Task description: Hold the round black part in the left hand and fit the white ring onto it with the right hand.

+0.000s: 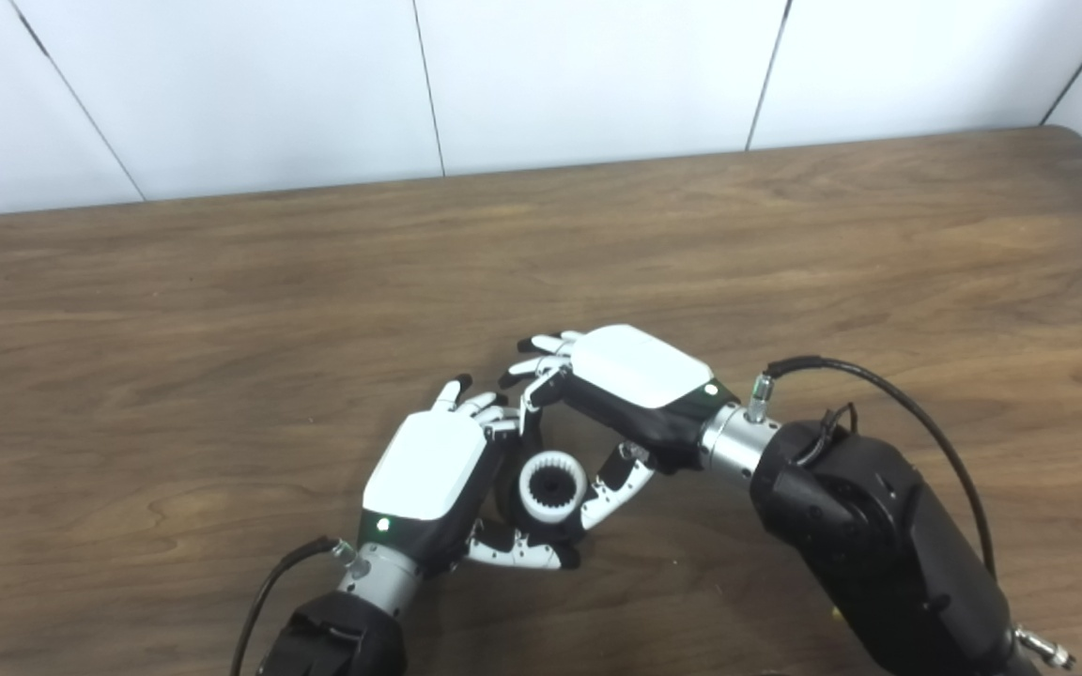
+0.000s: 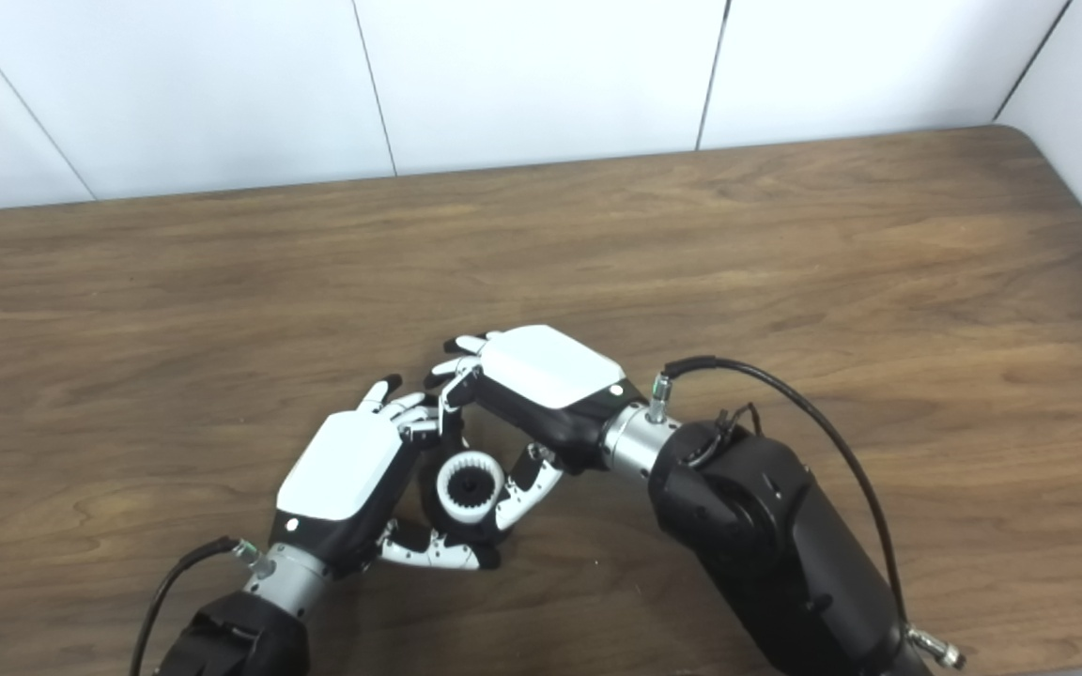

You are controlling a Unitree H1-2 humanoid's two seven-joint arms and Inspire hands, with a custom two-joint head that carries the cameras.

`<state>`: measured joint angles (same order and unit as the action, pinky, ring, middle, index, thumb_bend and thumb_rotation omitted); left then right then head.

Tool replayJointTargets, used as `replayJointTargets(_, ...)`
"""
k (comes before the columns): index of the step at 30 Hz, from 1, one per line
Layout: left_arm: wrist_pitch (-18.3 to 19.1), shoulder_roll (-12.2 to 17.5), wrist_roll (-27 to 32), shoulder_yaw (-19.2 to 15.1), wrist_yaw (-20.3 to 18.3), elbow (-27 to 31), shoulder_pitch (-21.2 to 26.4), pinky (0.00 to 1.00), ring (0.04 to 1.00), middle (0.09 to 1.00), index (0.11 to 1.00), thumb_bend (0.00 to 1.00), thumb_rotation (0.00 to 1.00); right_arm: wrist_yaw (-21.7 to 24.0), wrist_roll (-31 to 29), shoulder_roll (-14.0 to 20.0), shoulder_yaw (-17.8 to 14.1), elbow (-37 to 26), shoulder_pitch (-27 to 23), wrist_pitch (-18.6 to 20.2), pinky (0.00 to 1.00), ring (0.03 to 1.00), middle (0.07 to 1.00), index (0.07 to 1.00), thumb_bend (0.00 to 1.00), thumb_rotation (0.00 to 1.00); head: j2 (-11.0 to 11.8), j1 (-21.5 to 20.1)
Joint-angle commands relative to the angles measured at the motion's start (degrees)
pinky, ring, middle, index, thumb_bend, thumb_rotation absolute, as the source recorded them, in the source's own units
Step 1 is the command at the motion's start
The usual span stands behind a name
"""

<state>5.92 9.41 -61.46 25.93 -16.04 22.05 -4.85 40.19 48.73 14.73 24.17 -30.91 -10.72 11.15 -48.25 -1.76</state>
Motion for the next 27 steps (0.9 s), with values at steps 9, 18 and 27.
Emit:
replayJointTargets(9,-0.08,0.30,0.02,0.39,-1.89,-0.48,-0.17,1.00,0.881,0.766,0.485,0.52,0.05,-2.27,0.00,-0.48,-0.48,-0.03,-0.56,-1.75,0.95,0.951,0.855,0.485,0.52,0.13,0.01,0.09)
replayJointTargets(18,0.14,0.22,-0.01,0.27,-2.15,-0.42,-0.04,1.00,0.886,0.765,0.485,0.52,0.05,-2.36,0.23,-0.32,-0.54,-0.06,-0.77,-1.96,0.95,0.944,0.854,0.486,0.52,0.14,0.08,0.11)
replayJointTargets(27,0.33,0.10,0.14,0.19,-2.48,-0.45,0.22,1.00,0.885,0.764,0.486,0.52,0.05,-1.62,0.13,-0.01,-0.70,-0.13,-1.24,-1.63,0.96,0.954,0.869,0.492,0.52,0.15,0.22,0.04)
